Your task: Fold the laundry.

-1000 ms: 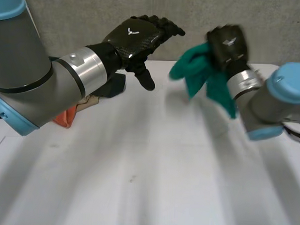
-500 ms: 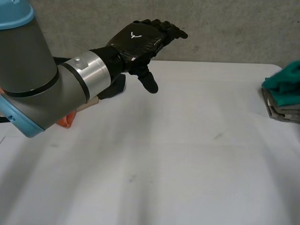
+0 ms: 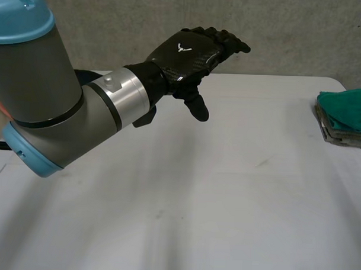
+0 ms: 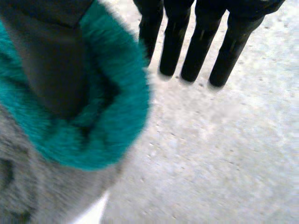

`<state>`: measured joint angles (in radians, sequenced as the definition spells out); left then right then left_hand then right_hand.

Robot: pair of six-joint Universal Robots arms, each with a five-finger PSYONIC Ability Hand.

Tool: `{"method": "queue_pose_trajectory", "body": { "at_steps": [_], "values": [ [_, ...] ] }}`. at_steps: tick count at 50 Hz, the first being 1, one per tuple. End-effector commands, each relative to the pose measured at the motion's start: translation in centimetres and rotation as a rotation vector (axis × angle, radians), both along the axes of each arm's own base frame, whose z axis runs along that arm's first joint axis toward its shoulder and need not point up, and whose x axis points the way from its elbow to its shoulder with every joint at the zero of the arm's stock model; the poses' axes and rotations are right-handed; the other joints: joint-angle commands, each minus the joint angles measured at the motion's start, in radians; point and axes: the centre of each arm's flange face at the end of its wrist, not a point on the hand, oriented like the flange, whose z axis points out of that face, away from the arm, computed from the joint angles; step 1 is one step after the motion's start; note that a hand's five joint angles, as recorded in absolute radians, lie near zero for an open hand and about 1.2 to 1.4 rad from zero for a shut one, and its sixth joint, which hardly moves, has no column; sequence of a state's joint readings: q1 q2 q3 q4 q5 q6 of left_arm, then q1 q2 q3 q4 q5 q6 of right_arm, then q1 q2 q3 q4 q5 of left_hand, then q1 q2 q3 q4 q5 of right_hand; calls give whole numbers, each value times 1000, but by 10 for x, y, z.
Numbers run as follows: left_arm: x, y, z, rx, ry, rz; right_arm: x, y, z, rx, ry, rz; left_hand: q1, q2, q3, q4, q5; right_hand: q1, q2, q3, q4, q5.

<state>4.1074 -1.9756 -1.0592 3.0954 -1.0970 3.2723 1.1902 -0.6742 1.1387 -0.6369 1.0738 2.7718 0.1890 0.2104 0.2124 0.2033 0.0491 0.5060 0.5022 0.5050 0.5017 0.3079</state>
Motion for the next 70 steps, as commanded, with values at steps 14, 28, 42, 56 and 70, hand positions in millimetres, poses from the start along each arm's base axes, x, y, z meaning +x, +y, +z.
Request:
{"method": "queue_pose_trajectory", "body": {
  "at_steps": [14,28,42,56,70],
  "values": [
    [-6,11,4,-8,9,-30,-105,39,116,-27,214,-442,10,-12,-14,-5,-25,-331,-328,-330,-327,-308],
    [44,-16,93,-164,287,176,111,67,206,-441,189,3,16,-6,-8,1,-19,-331,-328,-330,-327,-308],
    [180,-179,-2,-150,-71,700,249,174,97,29,130,476,22,0,-2,7,-13,-331,-328,-330,-327,-308],
    [233,-282,-152,-187,-352,782,238,206,32,270,222,451,19,-3,-5,4,-16,-331,-328,-330,-327,-308],
    [202,-289,-127,-274,-273,827,236,217,18,320,228,453,1207,1186,1184,1193,1173,-331,-328,-330,-327,-308]
  ]
}}
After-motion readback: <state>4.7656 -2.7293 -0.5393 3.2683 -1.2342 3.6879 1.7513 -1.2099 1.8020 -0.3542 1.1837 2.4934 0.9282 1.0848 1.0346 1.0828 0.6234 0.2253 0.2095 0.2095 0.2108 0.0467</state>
